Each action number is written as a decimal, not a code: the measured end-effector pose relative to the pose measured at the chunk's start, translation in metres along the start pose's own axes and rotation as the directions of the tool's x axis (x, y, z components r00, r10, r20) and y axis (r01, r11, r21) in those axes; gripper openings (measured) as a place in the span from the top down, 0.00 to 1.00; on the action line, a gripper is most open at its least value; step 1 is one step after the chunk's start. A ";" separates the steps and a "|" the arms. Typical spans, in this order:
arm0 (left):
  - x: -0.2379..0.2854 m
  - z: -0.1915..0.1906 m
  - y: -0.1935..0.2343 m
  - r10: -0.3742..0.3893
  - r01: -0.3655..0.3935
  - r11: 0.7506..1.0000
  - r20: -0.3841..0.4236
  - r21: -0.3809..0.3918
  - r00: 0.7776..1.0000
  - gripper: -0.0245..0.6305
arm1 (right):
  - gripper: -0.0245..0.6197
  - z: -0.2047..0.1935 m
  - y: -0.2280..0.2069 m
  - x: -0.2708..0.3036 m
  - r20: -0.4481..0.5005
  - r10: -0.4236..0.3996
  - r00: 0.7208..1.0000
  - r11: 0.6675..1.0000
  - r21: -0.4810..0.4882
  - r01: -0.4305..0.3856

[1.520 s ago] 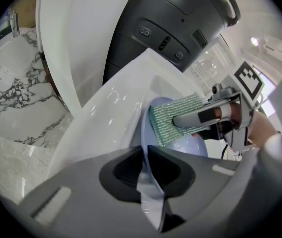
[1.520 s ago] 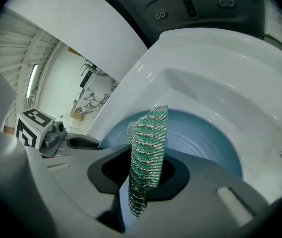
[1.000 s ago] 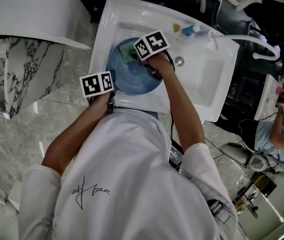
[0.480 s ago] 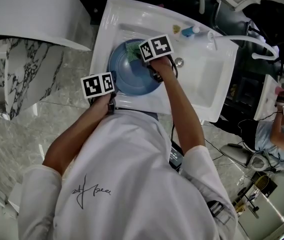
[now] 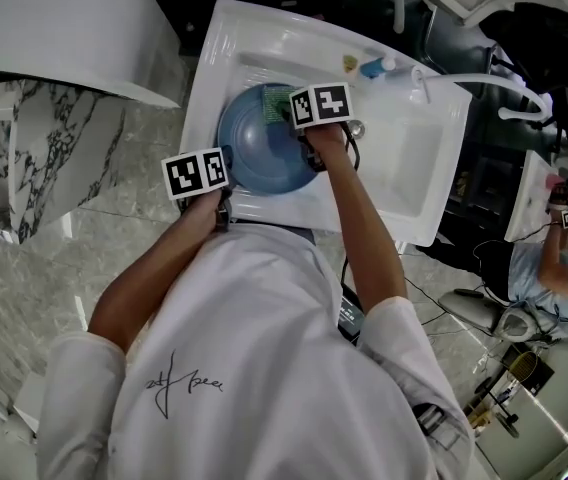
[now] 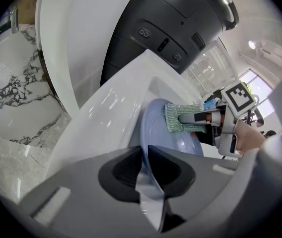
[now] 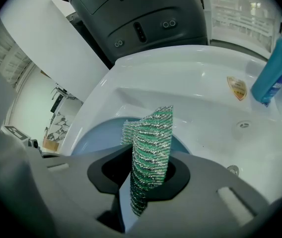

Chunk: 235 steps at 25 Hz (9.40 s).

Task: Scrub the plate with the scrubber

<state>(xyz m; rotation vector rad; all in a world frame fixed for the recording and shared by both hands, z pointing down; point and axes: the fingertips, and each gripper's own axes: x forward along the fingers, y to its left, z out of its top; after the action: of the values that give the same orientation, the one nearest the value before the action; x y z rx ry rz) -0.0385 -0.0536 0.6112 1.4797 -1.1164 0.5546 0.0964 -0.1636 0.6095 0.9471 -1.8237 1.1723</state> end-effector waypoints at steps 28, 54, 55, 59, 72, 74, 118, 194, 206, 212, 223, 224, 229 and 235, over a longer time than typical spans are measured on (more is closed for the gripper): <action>0.001 0.001 -0.003 -0.012 0.012 1.000 -0.009 -0.001 1.000 0.82 | 0.86 -0.008 -0.046 -0.026 -0.027 -0.219 0.975 0.973 -0.084 0.216; 0.003 0.002 -0.003 -0.028 0.028 0.999 0.005 -0.038 1.000 0.84 | 0.86 -0.042 -0.067 -0.057 -0.116 -0.339 0.934 0.930 -0.193 0.313; 0.003 0.002 -0.003 -0.029 0.029 0.999 0.005 -0.040 1.000 0.84 | 0.86 -0.044 -0.068 -0.058 -0.115 -0.337 0.935 0.932 -0.185 0.313; 0.003 0.002 -0.004 -0.037 0.037 0.998 0.006 -0.047 0.999 0.84 | 0.86 -0.048 -0.070 -0.060 -0.111 -0.330 0.937 0.937 -0.156 0.311; 0.003 0.003 -0.003 -0.052 0.053 0.997 0.020 -0.051 0.998 0.84 | 0.86 -0.073 -0.064 -0.065 -0.171 -0.290 0.941 0.956 -0.102 0.276; 0.003 0.003 -0.003 -0.054 0.056 0.997 0.022 -0.053 0.998 0.84 | 0.86 -0.078 -0.061 -0.066 -0.189 -0.281 0.941 0.959 -0.103 0.265; 0.002 0.005 -0.010 -0.100 0.102 0.992 0.032 -0.080 0.994 0.83 | 0.86 -0.139 0.001 -0.064 -0.355 -0.057 0.933 0.998 -0.038 0.047; -0.004 -0.001 -0.010 -0.110 0.112 0.990 0.027 -0.085 0.994 0.83 | 0.86 -0.084 0.092 -0.036 0.013 0.458 0.889 0.833 0.341 -0.435; -0.003 -0.001 -0.010 -0.120 0.121 0.988 0.027 -0.090 0.992 0.83 | 0.86 -0.054 0.084 -0.019 -0.029 0.459 0.888 0.838 0.347 -0.422; -0.003 -0.003 -0.008 -0.119 0.121 0.989 0.026 -0.090 0.993 0.83 | 0.86 -0.051 0.083 -0.006 -0.056 0.476 0.877 0.826 0.372 -0.425; -0.004 -0.002 -0.008 -0.117 0.118 0.989 0.025 -0.090 0.993 0.83 | 0.86 -0.055 0.067 -0.002 -0.098 0.464 0.880 0.829 0.400 -0.392; -0.004 -0.002 -0.008 -0.117 0.119 0.989 0.024 -0.091 0.993 0.83 | 0.86 -0.055 0.065 -0.003 -0.100 0.463 0.881 0.828 0.403 -0.389; -0.004 -0.002 -0.009 -0.121 0.123 0.988 0.025 -0.094 0.992 0.83 | 0.86 -0.057 0.055 -0.005 -0.110 0.454 0.884 0.830 0.413 -0.375; -0.004 -0.002 -0.007 -0.129 0.131 0.987 0.023 -0.093 0.991 0.83 | 0.85 -0.060 0.047 -0.006 -0.119 0.443 0.889 0.829 0.431 -0.355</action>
<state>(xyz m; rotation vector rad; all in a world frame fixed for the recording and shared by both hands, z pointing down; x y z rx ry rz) -0.0335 -0.0508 0.6052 1.4654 -1.0363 0.3945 0.0701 -0.0924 0.6044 0.6205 -1.6813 1.8915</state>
